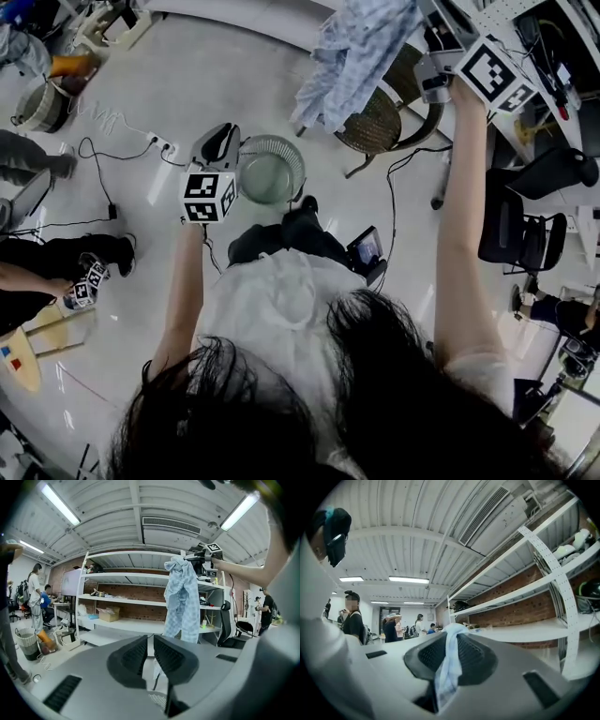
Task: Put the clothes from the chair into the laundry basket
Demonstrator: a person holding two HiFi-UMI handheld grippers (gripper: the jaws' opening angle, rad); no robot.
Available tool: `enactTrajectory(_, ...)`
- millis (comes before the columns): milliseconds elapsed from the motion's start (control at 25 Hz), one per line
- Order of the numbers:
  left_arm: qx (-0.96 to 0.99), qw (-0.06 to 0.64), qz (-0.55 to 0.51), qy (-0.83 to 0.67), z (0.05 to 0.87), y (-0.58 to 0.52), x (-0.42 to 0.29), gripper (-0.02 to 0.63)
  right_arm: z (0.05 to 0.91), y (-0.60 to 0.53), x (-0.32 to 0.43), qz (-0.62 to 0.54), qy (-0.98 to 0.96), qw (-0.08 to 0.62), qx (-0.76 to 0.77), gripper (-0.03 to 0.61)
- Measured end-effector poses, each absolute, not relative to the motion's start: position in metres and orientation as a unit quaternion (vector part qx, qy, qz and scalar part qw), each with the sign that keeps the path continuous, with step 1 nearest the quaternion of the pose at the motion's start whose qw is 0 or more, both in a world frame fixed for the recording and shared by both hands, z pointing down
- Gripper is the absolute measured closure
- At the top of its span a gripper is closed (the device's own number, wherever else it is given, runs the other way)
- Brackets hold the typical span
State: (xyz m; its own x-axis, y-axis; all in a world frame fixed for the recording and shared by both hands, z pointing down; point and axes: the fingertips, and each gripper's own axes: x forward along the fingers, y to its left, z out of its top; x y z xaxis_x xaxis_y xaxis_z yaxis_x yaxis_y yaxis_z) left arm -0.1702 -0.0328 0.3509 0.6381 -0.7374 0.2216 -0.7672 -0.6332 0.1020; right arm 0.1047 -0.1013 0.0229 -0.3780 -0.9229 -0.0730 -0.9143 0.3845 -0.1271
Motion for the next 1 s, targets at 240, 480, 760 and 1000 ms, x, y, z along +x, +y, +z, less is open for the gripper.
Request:
enactTrajectory(240, 0.893, 0.096, 0.083, -0.432, 0.354, -0.014, -0.195, 0.574, 0.084, -0.075, 0.032, -0.074, 0.858, 0.039, -0.506, 0.511)
enactTrajectory(480, 0.887, 0.107, 0.094, -0.439, 0.369, -0.004, -0.191, 0.574, 0.16, -0.057, 0.004, -0.099, 0.875, -0.004, -0.474, 0.511)
enactTrajectory(760, 0.881, 0.126, 0.116, -0.441, 0.397, 0.005, -0.189, 0.574, 0.272, -0.047, -0.024, -0.174, 0.873, -0.059, -0.451, 0.511)
enactTrajectory(1000, 0.877, 0.141, 0.133, -0.439, 0.42, 0.005, -0.19, 0.574, 0.371, -0.045, -0.04, -0.241, 0.859, -0.125, -0.435, 0.511)
